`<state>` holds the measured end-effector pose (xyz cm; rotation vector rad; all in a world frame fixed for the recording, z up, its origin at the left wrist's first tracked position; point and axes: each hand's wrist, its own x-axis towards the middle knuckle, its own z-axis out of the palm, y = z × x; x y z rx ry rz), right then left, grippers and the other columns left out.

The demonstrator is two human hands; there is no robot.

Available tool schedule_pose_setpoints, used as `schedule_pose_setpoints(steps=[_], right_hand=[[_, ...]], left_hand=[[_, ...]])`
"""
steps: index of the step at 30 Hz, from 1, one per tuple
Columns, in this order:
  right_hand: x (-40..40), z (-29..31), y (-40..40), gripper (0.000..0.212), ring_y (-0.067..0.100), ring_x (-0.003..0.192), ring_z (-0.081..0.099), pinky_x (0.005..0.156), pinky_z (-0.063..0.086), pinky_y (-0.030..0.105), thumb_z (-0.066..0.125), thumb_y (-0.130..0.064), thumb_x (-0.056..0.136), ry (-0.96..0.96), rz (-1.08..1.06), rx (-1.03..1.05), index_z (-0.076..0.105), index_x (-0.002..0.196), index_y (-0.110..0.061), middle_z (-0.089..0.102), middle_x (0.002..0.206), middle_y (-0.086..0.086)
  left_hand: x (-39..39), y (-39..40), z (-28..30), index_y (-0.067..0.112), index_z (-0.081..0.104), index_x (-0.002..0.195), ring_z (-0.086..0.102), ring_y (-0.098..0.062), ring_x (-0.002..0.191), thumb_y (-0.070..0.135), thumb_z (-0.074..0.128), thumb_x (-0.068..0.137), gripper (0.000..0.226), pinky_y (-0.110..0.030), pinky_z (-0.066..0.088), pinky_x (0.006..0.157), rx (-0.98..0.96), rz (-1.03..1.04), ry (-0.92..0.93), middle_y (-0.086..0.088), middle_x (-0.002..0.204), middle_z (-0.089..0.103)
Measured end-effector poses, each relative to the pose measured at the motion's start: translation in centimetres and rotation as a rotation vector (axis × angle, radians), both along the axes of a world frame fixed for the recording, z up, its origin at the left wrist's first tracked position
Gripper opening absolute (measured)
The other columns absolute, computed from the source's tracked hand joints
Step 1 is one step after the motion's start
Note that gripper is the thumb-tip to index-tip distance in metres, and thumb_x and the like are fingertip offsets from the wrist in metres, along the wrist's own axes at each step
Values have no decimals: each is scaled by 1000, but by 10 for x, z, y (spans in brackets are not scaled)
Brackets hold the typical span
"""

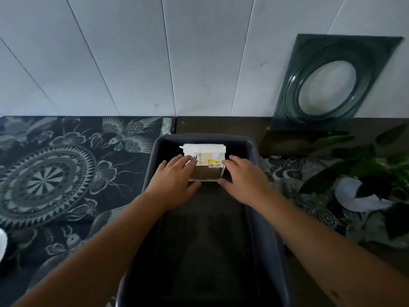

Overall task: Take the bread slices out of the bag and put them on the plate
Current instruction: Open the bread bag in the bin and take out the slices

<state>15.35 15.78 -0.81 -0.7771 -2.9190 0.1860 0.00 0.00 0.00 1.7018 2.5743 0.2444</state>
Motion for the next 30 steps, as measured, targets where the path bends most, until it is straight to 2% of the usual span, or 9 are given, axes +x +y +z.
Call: schedule_pose_setpoints(steps=[2, 4, 8, 12, 16, 19, 23, 27, 30], right_hand=[[-24, -4, 23, 57, 29, 120, 55, 92, 51, 46, 66, -45, 87, 40, 6, -23, 54, 135, -17, 57, 138, 7], [-48, -7, 42, 54, 29, 119, 56, 91, 52, 46, 67, -42, 88, 35, 7, -26, 55, 134, -16, 59, 136, 7], [-84, -25, 71, 43, 29, 112, 59, 87, 52, 44, 66, -38, 90, 7, 55, -22, 60, 127, -17, 64, 127, 7], [-102, -41, 91, 28, 27, 96, 63, 75, 52, 40, 64, -37, 90, -4, 148, 57, 70, 109, -19, 72, 104, 5], [-109, -48, 100, 16, 26, 81, 64, 62, 45, 35, 67, -30, 88, 49, 195, 93, 71, 95, -16, 71, 88, 6], [-112, -47, 99, 8, 25, 71, 62, 53, 34, 31, 67, -21, 87, -11, 270, 192, 68, 89, -13, 68, 81, 7], [-112, -46, 92, 9, 26, 71, 63, 49, 30, 31, 70, -10, 84, -123, 339, 282, 67, 92, -11, 66, 82, 9], [-104, -38, 83, 10, 28, 74, 64, 50, 35, 33, 63, -7, 88, -115, 315, 243, 68, 97, -10, 66, 84, 10], [-87, -29, 68, 11, 26, 71, 62, 48, 34, 32, 64, -6, 87, -77, 318, 245, 69, 96, -11, 65, 81, 8]], left_hand=[[-19, 22, -7, 15, 51, 137, 46, -32, 131, 40, 62, 88, 56, -52, 40, 104, 37, -35, -35, -9, 141, 55], [-38, 45, -14, 12, 58, 129, 54, -34, 120, 31, 66, 88, 46, -50, 45, 96, 57, -49, -23, -11, 130, 62], [-63, 84, -32, 13, 56, 133, 50, -32, 125, 27, 67, 89, 47, -48, 42, 98, 22, -49, -5, -10, 136, 58], [-86, 105, -47, 18, 58, 131, 52, -32, 121, 22, 62, 91, 41, -48, 42, 94, -5, -86, 31, -9, 131, 60], [-97, 116, -53, 15, 67, 116, 60, -36, 105, 15, 64, 87, 29, -47, 46, 82, 19, -140, 80, -11, 112, 67], [-99, 119, -56, 14, 66, 105, 63, -34, 94, 13, 67, 84, 21, -44, 47, 75, -23, -175, 152, -10, 100, 68], [-96, 117, -56, 15, 62, 98, 64, -31, 88, 10, 68, 81, 18, -38, 43, 67, -121, -168, 221, -9, 93, 65], [-88, 104, -46, 11, 61, 94, 63, -33, 84, 5, 65, 80, 16, -35, 35, 63, -111, -181, 203, -10, 87, 64], [-76, 84, -35, 12, 61, 100, 62, -32, 88, 5, 63, 81, 21, -35, 34, 62, -84, -179, 203, -9, 92, 64]])
